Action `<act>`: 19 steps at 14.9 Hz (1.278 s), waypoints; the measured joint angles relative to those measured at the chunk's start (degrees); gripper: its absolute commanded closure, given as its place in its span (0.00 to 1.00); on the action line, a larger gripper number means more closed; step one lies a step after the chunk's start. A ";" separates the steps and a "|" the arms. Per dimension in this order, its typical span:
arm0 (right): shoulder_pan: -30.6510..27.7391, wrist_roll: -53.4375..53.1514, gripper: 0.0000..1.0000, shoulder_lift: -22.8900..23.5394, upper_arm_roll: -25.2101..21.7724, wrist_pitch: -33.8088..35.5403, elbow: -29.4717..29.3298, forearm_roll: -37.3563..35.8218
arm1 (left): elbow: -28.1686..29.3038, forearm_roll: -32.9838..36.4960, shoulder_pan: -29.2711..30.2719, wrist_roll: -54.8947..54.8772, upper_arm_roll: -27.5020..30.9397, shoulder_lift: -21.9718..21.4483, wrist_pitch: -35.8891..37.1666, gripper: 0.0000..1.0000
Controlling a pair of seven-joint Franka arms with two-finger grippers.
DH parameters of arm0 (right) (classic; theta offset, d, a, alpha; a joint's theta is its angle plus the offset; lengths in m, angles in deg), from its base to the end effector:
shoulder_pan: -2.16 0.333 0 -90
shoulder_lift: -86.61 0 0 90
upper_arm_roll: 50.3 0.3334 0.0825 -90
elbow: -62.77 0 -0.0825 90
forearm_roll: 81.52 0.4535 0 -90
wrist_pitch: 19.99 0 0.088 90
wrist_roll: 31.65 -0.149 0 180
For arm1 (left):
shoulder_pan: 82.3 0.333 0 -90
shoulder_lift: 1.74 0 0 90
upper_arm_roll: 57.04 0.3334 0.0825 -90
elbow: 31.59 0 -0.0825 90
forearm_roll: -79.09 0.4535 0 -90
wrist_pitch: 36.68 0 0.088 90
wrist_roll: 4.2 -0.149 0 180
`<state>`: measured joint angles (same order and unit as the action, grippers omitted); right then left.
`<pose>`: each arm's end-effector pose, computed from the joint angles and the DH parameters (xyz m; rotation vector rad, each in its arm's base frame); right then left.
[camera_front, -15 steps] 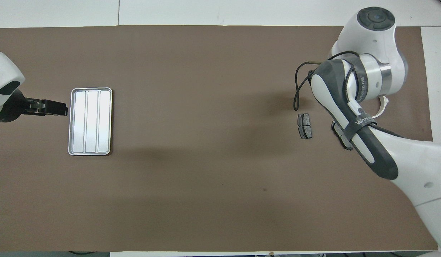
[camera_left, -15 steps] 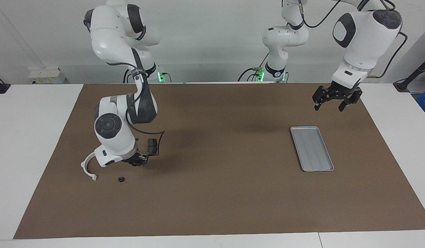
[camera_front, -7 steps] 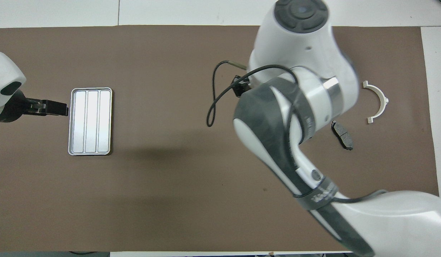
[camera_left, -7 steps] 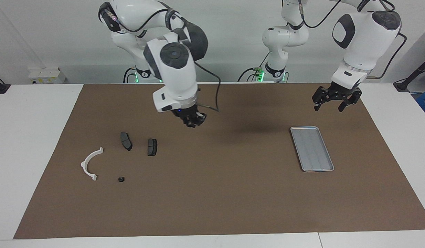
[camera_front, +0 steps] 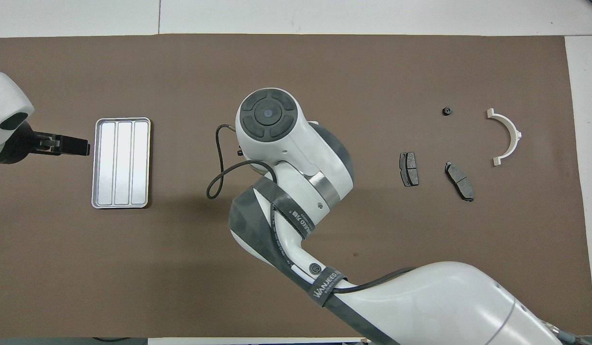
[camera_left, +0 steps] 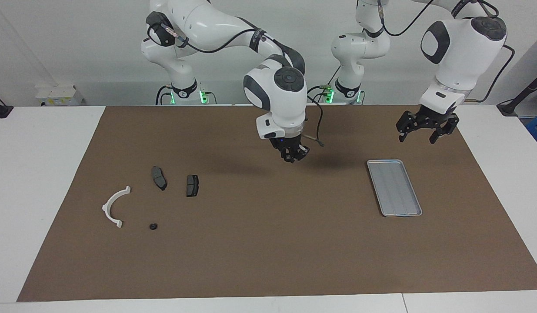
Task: Pick bearing gear from pile to tray
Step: 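Carry the bearing toward the table center and release it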
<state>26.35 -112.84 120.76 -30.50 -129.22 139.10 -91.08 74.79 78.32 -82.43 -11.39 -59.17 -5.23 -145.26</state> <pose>0.6158 0.5019 0.3501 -2.9513 0.9972 0.0372 0.6243 -0.0265 0.5105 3.1211 -0.2523 0.1561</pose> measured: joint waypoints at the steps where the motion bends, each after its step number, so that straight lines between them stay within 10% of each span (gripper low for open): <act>1: 0.93 -2.27 1.00 2.08 -0.01 -2.72 0.46 -2.51 | 0.01 0.00 0.02 -0.10 0.02 0.00 -0.02 0.00; 10: 1.71 -4.34 1.00 9.55 -0.58 -10.44 0.59 -7.32 | 0.16 0.00 0.14 -0.40 0.03 0.00 -0.07 0.00; 11: 1.71 -4.34 0.93 9.55 -0.58 -10.44 0.56 -7.33 | 0.25 0.00 0.14 -0.41 0.03 0.00 -0.13 0.00; 12: 1.71 -4.34 0.33 9.55 -0.58 -10.44 0.55 -7.33 | 0.40 0.00 0.14 -0.41 0.03 0.00 -0.24 0.00; 13: 1.71 -4.34 0.00 9.55 -0.59 -10.40 0.55 -7.33 | 0.55 0.00 0.14 -0.42 0.03 0.00 -0.37 0.00; 19: 0.51 -3.67 0.00 9.21 -0.97 -0.60 -4.80 -7.36 | 1.04 0.00 0.14 -0.46 0.03 0.00 -0.83 0.00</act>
<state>26.86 -116.51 129.98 -31.46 -129.82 134.30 -98.43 75.83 78.32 -82.29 -11.85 -59.13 -5.23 -146.10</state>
